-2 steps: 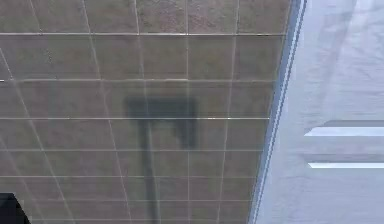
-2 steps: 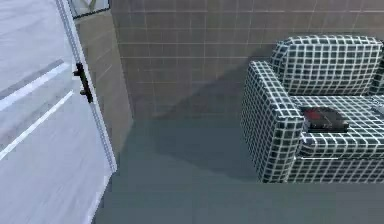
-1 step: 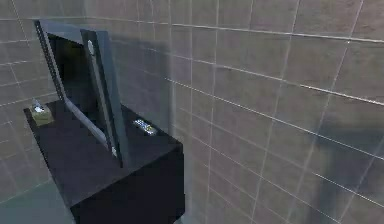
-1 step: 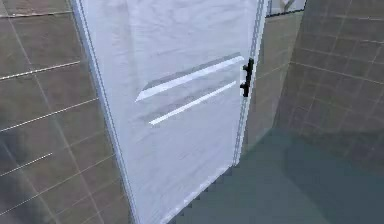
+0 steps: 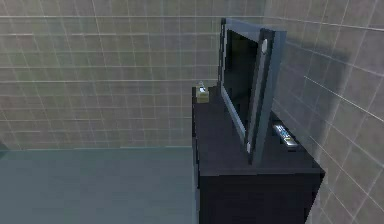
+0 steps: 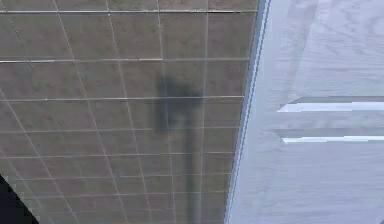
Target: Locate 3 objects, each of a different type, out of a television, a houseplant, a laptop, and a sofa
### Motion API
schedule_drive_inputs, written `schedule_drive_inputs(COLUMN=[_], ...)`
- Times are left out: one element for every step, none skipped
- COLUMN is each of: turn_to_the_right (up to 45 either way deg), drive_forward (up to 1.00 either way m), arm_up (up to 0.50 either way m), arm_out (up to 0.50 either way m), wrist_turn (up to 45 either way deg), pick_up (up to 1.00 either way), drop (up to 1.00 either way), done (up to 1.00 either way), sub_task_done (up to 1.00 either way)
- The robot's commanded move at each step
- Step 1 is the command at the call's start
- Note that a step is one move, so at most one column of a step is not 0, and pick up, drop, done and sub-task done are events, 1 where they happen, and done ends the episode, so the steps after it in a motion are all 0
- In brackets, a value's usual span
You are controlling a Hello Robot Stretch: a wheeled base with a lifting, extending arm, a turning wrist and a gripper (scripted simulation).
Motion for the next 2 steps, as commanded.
schedule_drive_inputs(turn_to_the_right=[0.0,18.0], drive_forward=[0.15,0.0], arm_up=[0.0,0.0], arm_out=[0.0,0.0], wrist_turn=[0.0,0.0], pick_up=[0.0,0.0], drop=[0.0,0.0], done=[0.0,0.0], sub_task_done=[0.0,0.0])
